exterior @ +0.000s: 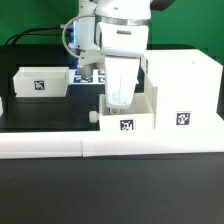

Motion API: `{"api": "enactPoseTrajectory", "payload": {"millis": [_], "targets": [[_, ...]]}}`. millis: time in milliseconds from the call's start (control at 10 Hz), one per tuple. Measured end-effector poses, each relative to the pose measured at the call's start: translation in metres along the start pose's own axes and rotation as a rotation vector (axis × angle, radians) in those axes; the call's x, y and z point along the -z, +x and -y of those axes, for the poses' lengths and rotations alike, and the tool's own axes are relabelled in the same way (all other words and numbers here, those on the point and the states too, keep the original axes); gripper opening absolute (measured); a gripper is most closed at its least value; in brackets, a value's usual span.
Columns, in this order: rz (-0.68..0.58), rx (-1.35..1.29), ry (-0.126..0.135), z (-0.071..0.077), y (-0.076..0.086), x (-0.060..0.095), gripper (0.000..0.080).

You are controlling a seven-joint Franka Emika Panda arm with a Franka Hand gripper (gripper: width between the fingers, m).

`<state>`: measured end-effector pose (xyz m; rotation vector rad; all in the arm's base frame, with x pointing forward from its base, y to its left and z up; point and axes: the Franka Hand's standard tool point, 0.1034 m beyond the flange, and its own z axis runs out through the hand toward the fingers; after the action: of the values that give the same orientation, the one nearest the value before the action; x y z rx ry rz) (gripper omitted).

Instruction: Assemble drawer

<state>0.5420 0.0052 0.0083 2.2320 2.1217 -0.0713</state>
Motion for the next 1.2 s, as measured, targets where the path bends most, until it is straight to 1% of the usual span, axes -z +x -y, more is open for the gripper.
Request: {"api": "enactPoseTrajectory", "payload": {"millis": [300,500,600,800,900,1000,1100,1200], "targets": [[0.002,0.002,-0.003,-0.001,0.005,0.001,0.0041],[0.002,-0.001,-0.003,-0.001,0.004,0.001,0.0041],[0.003,0.004,-0.002,0.000,0.001,0.001,0.0041],[0.012,0.001,0.010,0.003,-0.019,0.008,0.0041],[0.014,-0.006,0.013,0.002,-0.024,0.011,0.0041],[0.014,-0.012,0.015,0.003,-0.023,0.010,0.0041],[0.011,-0.010,0.020,0.005,-0.019,0.005,0.0041],[0.007,-0.008,0.019,0.006,-0.014,0.000,0.0041]]}}
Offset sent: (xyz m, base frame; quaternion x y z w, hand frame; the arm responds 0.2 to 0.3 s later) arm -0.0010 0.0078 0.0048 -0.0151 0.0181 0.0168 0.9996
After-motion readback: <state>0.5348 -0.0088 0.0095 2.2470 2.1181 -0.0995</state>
